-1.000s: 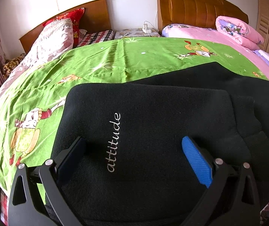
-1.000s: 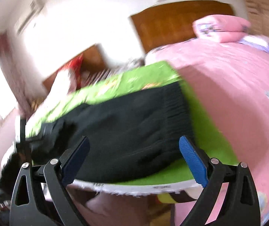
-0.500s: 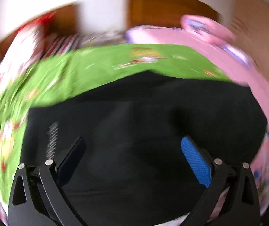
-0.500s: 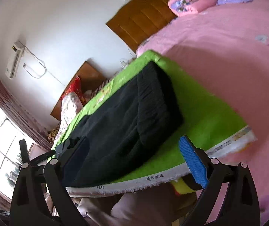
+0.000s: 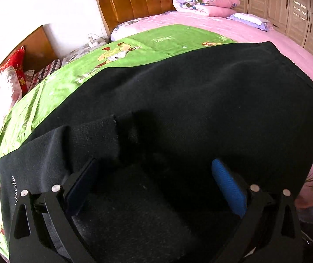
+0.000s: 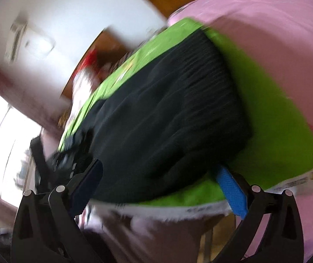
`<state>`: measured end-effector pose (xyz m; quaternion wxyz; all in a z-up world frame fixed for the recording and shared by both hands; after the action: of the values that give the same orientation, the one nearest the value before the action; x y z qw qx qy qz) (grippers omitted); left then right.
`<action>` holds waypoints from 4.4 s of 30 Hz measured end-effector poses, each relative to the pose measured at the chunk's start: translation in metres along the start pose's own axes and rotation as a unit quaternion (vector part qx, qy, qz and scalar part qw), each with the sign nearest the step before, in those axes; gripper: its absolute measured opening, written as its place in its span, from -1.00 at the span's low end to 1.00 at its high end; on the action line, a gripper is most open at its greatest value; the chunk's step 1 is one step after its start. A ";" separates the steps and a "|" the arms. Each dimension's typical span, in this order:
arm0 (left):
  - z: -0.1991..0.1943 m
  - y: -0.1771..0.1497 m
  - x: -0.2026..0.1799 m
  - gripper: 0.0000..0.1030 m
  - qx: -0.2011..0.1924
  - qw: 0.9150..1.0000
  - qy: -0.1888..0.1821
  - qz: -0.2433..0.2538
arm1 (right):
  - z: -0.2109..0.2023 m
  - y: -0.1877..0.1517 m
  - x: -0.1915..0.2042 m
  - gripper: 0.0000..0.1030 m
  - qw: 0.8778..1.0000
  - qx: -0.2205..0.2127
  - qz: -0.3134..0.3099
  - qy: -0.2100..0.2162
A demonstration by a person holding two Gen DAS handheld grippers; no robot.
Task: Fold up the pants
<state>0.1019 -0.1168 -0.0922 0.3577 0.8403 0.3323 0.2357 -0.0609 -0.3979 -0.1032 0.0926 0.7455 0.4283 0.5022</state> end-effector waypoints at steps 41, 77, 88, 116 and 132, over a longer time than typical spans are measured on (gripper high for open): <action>-0.082 -0.030 0.103 0.97 -0.121 0.974 -0.038 -0.189 | 0.003 0.025 0.174 -0.37 0.952 -0.258 -0.163 0.000; -0.130 -0.072 0.201 0.97 -0.018 0.889 -0.188 -0.418 | 0.132 -0.185 0.356 -0.41 0.763 -0.165 -0.619 0.092; -0.041 -0.049 0.179 0.85 0.055 0.884 -0.228 -0.404 | 0.127 -0.212 0.351 0.39 0.722 -0.097 -0.672 0.131; -0.041 -0.052 0.184 0.88 0.024 0.885 -0.224 -0.408 | 0.085 -0.133 0.204 0.76 0.921 -0.133 -0.357 -0.082; -0.135 0.017 0.218 -0.58 -0.085 0.938 -0.153 -0.301 | 0.095 -0.132 0.224 0.77 0.883 -0.172 -0.402 -0.169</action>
<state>0.1683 0.0930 0.0405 0.5287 0.6933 0.4895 0.0132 -0.0257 -0.1249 -0.0732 0.4846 0.5549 0.5761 0.3541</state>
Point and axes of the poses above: each gripper's, at about its wrist camera, not at the fingertips, and z roughly the way its jaws point, x to its left, y to its top, the point moved 2 cm from there along z, roughly the way its jaws point, and after that the axes turned 13 degrees about -x, right-handed, at the moved point
